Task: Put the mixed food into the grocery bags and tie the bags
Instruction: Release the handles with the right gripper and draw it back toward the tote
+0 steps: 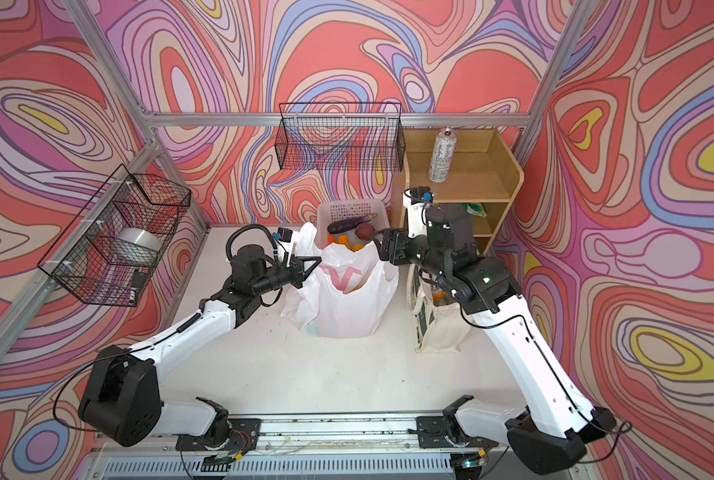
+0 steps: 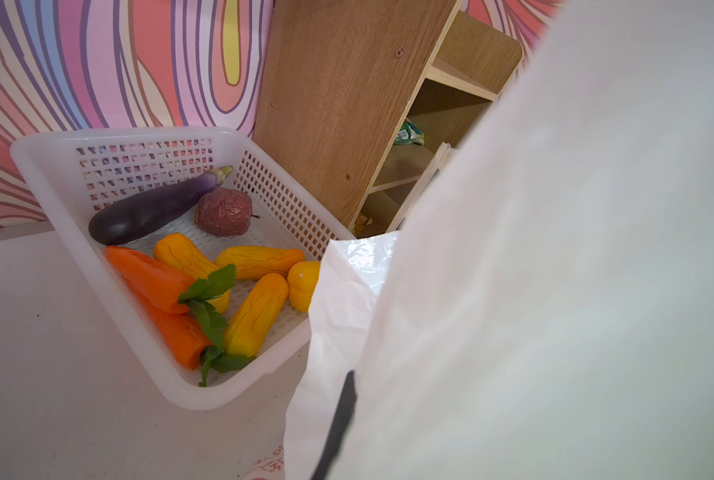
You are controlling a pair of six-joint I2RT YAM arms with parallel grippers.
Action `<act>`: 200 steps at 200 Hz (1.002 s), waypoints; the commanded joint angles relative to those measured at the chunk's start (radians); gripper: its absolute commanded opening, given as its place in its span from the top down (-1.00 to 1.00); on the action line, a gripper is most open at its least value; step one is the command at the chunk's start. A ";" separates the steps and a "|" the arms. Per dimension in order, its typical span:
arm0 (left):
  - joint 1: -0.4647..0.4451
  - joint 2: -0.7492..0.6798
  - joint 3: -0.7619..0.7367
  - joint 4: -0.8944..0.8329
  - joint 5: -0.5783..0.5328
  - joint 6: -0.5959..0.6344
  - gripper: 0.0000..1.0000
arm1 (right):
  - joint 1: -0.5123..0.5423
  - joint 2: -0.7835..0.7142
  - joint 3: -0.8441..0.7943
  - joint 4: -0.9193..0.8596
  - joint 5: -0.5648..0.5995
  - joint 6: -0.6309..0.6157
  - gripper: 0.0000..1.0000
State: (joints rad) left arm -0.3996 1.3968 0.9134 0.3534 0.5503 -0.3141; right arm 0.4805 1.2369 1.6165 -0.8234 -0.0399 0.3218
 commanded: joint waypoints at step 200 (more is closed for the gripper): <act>0.013 0.079 0.087 -0.080 0.136 0.021 1.00 | 0.017 0.085 0.009 0.125 -0.212 0.133 1.00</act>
State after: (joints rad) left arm -0.3916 1.4494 0.9447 0.3130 0.6403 -0.3134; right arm 0.4843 1.3399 1.6718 -0.7853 -0.2161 0.4072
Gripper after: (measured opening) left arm 0.047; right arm 0.041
